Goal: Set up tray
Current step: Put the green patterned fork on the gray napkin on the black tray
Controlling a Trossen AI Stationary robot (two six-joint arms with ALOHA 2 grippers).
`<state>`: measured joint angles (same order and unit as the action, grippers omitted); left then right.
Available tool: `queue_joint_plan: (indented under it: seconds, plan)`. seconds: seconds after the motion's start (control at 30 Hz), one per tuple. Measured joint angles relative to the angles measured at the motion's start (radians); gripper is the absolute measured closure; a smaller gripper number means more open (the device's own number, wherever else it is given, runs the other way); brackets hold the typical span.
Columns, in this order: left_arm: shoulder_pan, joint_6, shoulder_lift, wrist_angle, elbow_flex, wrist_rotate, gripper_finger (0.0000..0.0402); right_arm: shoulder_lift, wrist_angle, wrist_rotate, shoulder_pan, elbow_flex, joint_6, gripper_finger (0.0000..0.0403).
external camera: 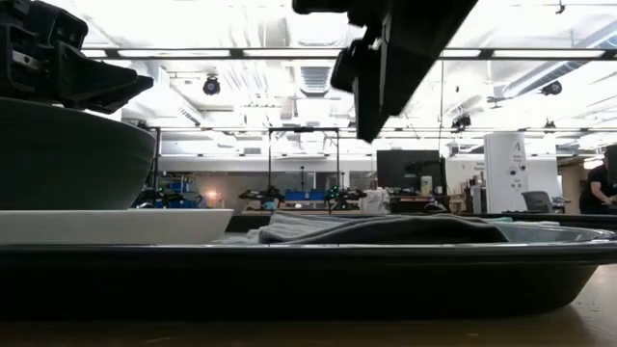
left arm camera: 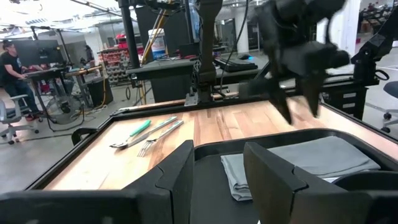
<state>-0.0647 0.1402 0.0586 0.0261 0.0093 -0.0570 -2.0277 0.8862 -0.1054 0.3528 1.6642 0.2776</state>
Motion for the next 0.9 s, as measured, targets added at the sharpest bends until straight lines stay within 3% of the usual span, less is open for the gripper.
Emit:
queue_joint_plan:
  seconds: [0.17, 0.27, 0.57, 0.9]
  plan:
    - [0.000, 0.008, 0.000, 0.000, 0.000, 0.000, 0.0280, 0.081, 0.113, 0.205, -0.008, 0.000, -0.032, 0.0188]
    - [0.000, 0.008, 0.000, 0.000, 0.000, 0.000, 0.0280, 0.130, 0.173, 0.269, -0.010, -0.005, -0.036, 0.0188]
    - [0.000, 0.008, 0.000, 0.000, 0.000, 0.000, 0.0280, 0.271, 0.261, 0.284, -0.099, -0.093, 0.030, 0.0188]
    - [0.000, 0.008, 0.000, 0.000, 0.000, 0.000, 0.0280, 0.484, 0.245, 0.284, -0.279, -0.368, 0.015, 0.0188]
